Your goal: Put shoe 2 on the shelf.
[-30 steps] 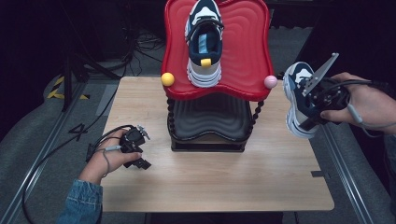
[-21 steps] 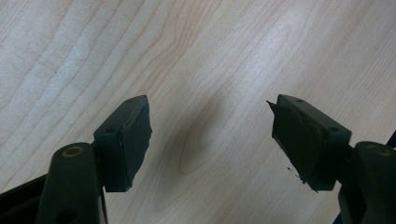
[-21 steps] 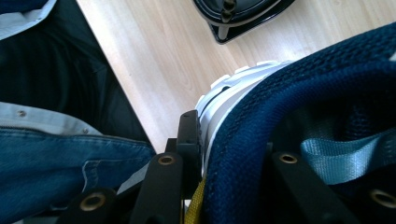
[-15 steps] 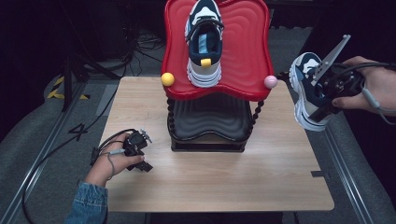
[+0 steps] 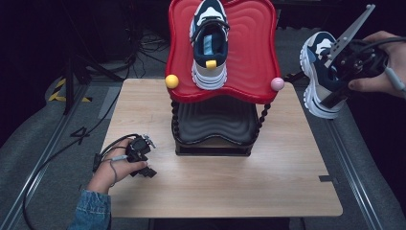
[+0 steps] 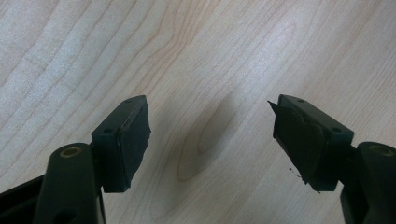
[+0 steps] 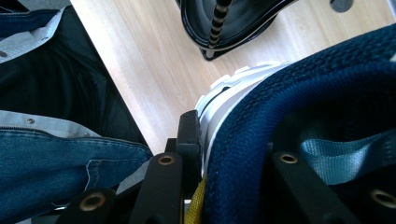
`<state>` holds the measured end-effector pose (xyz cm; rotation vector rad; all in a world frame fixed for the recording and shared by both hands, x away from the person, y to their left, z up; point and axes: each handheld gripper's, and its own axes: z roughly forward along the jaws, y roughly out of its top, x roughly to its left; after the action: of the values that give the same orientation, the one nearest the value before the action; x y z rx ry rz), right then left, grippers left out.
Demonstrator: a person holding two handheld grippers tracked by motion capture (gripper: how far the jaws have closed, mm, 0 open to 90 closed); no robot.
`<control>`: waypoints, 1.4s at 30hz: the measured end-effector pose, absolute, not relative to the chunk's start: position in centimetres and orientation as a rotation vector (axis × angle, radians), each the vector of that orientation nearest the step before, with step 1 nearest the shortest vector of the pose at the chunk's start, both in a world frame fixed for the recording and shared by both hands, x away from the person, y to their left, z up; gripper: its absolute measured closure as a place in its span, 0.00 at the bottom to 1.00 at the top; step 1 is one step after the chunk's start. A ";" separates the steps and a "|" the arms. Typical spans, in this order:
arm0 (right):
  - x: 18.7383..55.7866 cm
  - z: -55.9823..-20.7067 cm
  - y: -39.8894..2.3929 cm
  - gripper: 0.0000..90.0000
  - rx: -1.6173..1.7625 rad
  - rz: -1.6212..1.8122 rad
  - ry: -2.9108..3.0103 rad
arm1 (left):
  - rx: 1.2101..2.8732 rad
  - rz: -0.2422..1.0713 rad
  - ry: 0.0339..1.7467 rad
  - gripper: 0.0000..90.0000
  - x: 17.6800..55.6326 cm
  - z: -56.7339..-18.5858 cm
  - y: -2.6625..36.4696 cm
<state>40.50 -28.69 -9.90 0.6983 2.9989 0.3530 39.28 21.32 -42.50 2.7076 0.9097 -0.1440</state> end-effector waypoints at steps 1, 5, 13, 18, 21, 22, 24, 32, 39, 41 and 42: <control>40.5 -9.2 -28.4 0.82 0.694 0.351 2.990 | 2.710 -0.158 0.900 0.31 39.3 -42.6 21.4; 40.4 -8.2 -27.8 0.82 0.692 0.346 2.984 | 2.701 -0.171 0.908 0.31 39.3 -42.4 21.8; 40.5 -6.2 -26.0 0.82 0.653 0.360 2.961 | 2.677 -0.190 0.904 0.31 39.2 -42.6 22.5; 40.8 -5.4 -23.9 0.82 0.626 0.352 2.960 | 2.671 -0.202 0.915 0.31 39.4 -42.8 22.9; 40.9 -5.0 -22.6 0.82 0.600 0.343 2.962 | 2.676 -0.202 0.904 0.31 39.4 -43.0 22.9; 41.0 -4.8 -22.1 0.82 0.588 0.347 2.962 | 2.675 -0.206 0.905 0.31 39.4 -43.0 22.9; 41.0 -4.6 -21.7 0.82 0.579 0.353 2.964 | 2.676 -0.223 0.908 0.30 39.4 -43.0 22.9; 42.1 -4.0 -18.0 0.82 0.493 0.379 2.978 | 2.662 -0.216 0.899 0.30 39.2 -43.0 23.2; 42.8 -4.4 -16.2 0.82 0.445 0.385 2.991 | 2.659 -0.233 0.905 0.30 39.0 -43.0 23.3; 43.0 -4.6 -15.8 0.82 0.454 0.375 2.992 | 2.656 -0.231 0.897 0.30 39.0 -43.1 23.2; 43.2 -4.7 -15.6 0.82 0.448 0.373 2.991 | 2.659 -0.232 0.903 0.30 39.0 -43.1 23.2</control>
<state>43.22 -15.55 -4.73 0.4476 2.9906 0.3728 38.98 23.19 -43.07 2.6590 0.9028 -0.2322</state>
